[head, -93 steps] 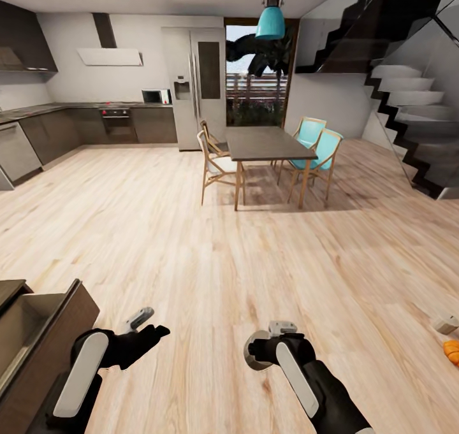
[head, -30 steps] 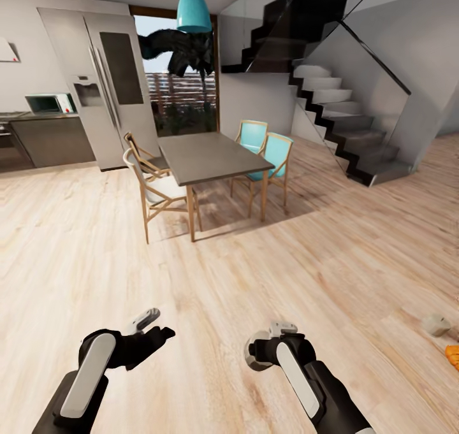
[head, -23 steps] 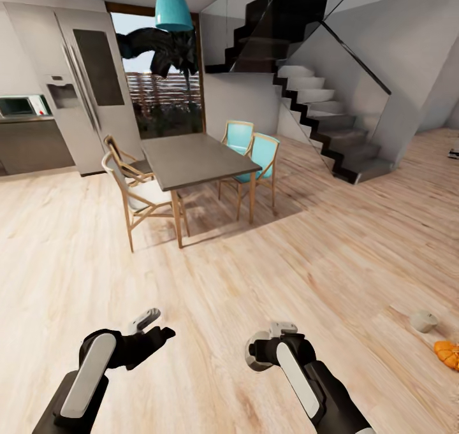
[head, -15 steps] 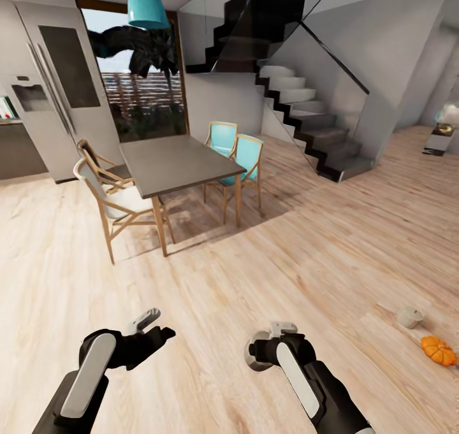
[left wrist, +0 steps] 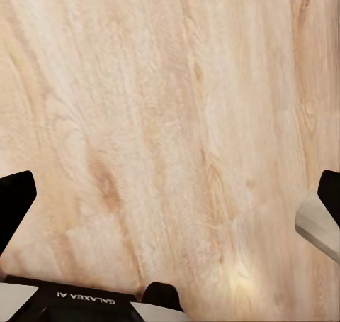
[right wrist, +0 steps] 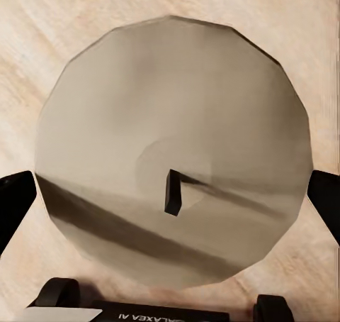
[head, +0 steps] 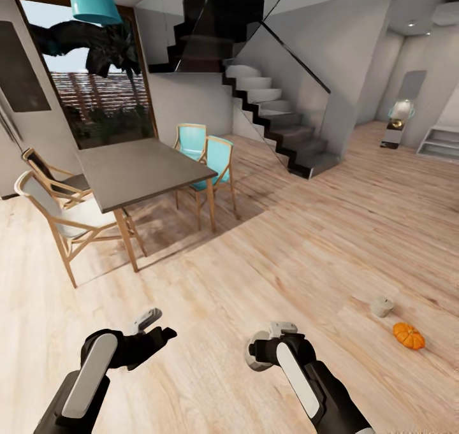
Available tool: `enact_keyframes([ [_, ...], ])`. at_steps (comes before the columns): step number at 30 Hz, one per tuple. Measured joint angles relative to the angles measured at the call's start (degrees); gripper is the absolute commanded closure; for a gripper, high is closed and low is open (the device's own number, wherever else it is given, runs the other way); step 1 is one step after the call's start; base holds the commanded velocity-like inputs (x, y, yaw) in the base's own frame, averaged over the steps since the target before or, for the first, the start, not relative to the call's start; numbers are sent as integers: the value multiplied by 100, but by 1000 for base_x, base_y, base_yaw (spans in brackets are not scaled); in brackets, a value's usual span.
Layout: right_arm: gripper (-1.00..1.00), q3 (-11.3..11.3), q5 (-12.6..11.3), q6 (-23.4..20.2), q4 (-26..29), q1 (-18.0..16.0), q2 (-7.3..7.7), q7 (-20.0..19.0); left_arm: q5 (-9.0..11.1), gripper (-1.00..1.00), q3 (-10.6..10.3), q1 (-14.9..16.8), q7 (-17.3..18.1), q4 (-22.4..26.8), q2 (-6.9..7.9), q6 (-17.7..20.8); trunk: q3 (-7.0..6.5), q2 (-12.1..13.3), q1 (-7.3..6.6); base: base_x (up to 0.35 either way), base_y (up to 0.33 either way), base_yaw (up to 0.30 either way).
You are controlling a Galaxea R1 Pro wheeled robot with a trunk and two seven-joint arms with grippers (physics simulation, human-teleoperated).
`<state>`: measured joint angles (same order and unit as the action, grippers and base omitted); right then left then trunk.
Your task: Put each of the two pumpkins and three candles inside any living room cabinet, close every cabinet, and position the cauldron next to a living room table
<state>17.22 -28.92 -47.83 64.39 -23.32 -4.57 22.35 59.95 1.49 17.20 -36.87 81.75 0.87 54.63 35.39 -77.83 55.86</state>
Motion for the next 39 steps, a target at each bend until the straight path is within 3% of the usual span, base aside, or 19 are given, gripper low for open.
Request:
enact_keyframes([
  [39, 100, -9, 1, 26, -44, 0, -6, 0, 0, -100, -3, 0, 6, 1, 0, 0, 0, 0, 0, 160, 10, -278],
])
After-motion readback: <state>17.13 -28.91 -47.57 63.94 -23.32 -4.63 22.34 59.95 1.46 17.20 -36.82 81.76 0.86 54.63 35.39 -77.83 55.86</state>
